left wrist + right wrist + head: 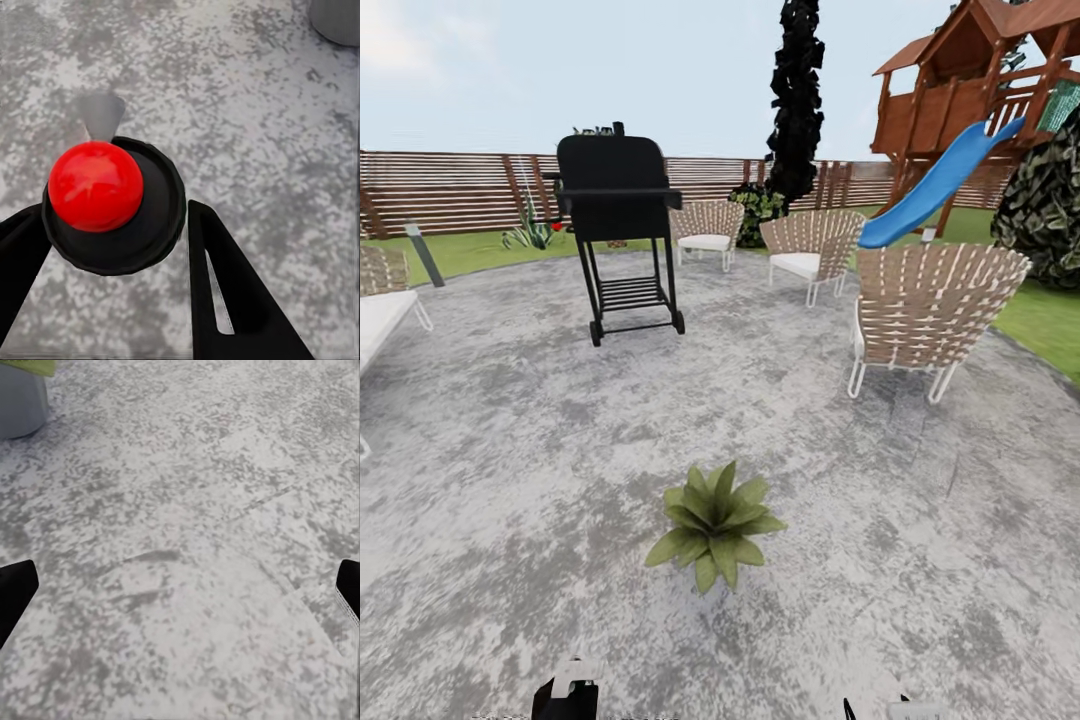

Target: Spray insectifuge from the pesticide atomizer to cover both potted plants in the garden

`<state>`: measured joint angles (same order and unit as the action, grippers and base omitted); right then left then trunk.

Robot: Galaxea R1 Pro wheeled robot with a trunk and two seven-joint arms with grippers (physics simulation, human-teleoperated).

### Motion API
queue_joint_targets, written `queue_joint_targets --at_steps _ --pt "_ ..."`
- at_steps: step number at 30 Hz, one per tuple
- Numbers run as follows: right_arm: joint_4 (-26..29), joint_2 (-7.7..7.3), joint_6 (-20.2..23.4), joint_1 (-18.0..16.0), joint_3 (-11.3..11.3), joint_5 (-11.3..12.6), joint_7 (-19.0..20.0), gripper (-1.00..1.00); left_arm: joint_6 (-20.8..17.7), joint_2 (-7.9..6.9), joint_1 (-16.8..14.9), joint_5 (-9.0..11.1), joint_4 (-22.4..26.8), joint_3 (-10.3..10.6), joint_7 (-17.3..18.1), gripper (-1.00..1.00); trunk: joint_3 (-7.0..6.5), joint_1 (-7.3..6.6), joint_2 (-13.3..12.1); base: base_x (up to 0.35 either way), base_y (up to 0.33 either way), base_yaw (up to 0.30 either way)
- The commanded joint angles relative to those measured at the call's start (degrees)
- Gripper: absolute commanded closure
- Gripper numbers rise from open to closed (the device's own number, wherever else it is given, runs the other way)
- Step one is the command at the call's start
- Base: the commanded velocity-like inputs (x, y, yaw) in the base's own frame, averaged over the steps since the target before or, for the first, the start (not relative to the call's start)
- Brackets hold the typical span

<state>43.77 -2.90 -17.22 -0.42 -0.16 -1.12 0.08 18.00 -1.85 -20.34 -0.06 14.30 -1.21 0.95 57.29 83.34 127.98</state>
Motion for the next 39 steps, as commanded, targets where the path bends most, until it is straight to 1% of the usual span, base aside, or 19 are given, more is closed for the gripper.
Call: queue_joint_targets --at_steps 1,16,20,22,23,24,26,28,29,30,31,32,33,34,35,37,39 --pt "-0.06 0.00 -0.18 -0.02 -0.02 -0.11 0.01 -1.00 0.20 0.01 -0.05 -0.02 -0.06 -0.12 0.10 1.00 0.04 -0.01 0.02 0.002 -0.275 0.278" --pt "-0.09 0.00 -0.18 -0.02 -0.02 -0.11 0.01 -1.00 0.16 0.01 -0.05 -0.03 -0.06 -0.11 0.14 1.00 0.04 -0.01 0.02 0.000 -0.274 0.276" --pt "-0.02 0.00 -0.07 -0.02 0.07 -0.16 0.20 -1.00 0.23 -0.14 -0.05 0.00 0.33 -0.29 0.31 1.00 0.04 -0.01 0.02 0.000 -0.093 0.082" --pt "0.01 0.00 -0.03 -0.02 0.75 -0.31 0.30 -1.00 0.26 -0.24 -0.08 -0.08 0.64 -0.11 0.46 1.00 0.04 -0.01 0.02 0.000 -0.018 0.016" --pt "0.05 -0.02 -0.02 -0.02 1.53 -0.45 0.32 -1.00 0.24 -0.38 -0.13 -0.37 0.74 -0.01 0.66 1.00 0.04 -0.01 0.02 0.000 -0.010 0.009" --pt "0.23 -0.15 -0.01 -0.02 2.58 -0.78 0.33 -1.00 0.21 -0.62 -0.18 -1.17 0.80 0.31 1.22 1.00 0.04 -0.01 0.02 0.000 -0.007 0.006" --pt "0.55 -0.40 0.02 -0.02 4.54 -2.11 0.35 -1.00 0.04 -1.66 -0.37 -4.28 0.82 1.81 3.74 1.00 0.04 -0.01 0.02 0.000 -0.003 0.003" --pt "0.72 -0.60 0.06 -0.02 5.53 -4.68 0.39 -1.00 -0.08 -3.13 -0.35 -7.99 0.82 3.00 7.86 1.00 0.04 -0.01 0.02 0.000 -0.001 0.001" --pt "0.78 -0.67 0.07 0.01 5.78 -6.70 0.43 -1.00 -0.11 -3.86 -0.34 -9.74 0.82 3.31 10.39 1.00 0.04 -0.01 0.02 0.000 0.000 0.000" --pt "0.78 -0.69 0.07 0.01 5.89 -7.88 0.45 -1.00 -0.12 -4.17 -0.33 -10.54 0.82 3.43 11.74 1.00 0.04 -0.01 0.02 0.000 0.000 0.000" --pt "0.78 -0.74 0.08 -0.10 6.09 -11.87 0.88 -1.00 -0.18 -4.98 -0.48 -12.63 0.82 3.63 15.93 1.00 0.04 -0.01 0.02 0.000 0.000 0.000" --pt "0.80 -0.75 0.08 -0.28 6.15 -14.98 1.98 -1.00 -0.23 -5.55 -0.64 -13.90 0.82 3.71 19.06 1.00 0.04 -0.01 0.02 0.000 0.000 0.000" --pt "0.89 -0.73 0.08 -0.93 6.19 -19.01 4.76 -1.00 -0.28 -6.43 -0.83 -15.76 0.90 3.75 23.57 1.00 0.04 -0.01 0.02 0.000 0.000 0.000" --pt "0.92 -0.72 0.08 -1.21 6.19 -20.03 5.72 -1.00 -0.29 -6.69 -0.88 -16.33 0.93 3.77 24.84 1.00 0.04 -0.01 0.02 0.000 0.000 0.000" --pt "1.10 -0.72 0.12 -1.93 6.20 -21.58 7.80 -1.00 -0.31 -7.21 -1.01 -17.53 0.99 3.77 27.08 1.00 0.04 -0.01 0.02 0.000 0.000 0.000" --pt "1.69 -0.66 0.20 -3.88 6.22 -23.23 12.03 -1.00 -0.32 -8.20 -1.80 -20.30 1.04 3.76 30.55 1.00 0.04 -0.01 0.02 0.000 0.000 0.000" --pt "2.34 0.00 0.86 -4.49 6.88 -23.45 12.60 -1.00 -0.99 -7.52 -2.46 -20.82 1.70 4.36 31.13 1.00 0.04 -0.01 0.02 0.000 0.000 0.000"
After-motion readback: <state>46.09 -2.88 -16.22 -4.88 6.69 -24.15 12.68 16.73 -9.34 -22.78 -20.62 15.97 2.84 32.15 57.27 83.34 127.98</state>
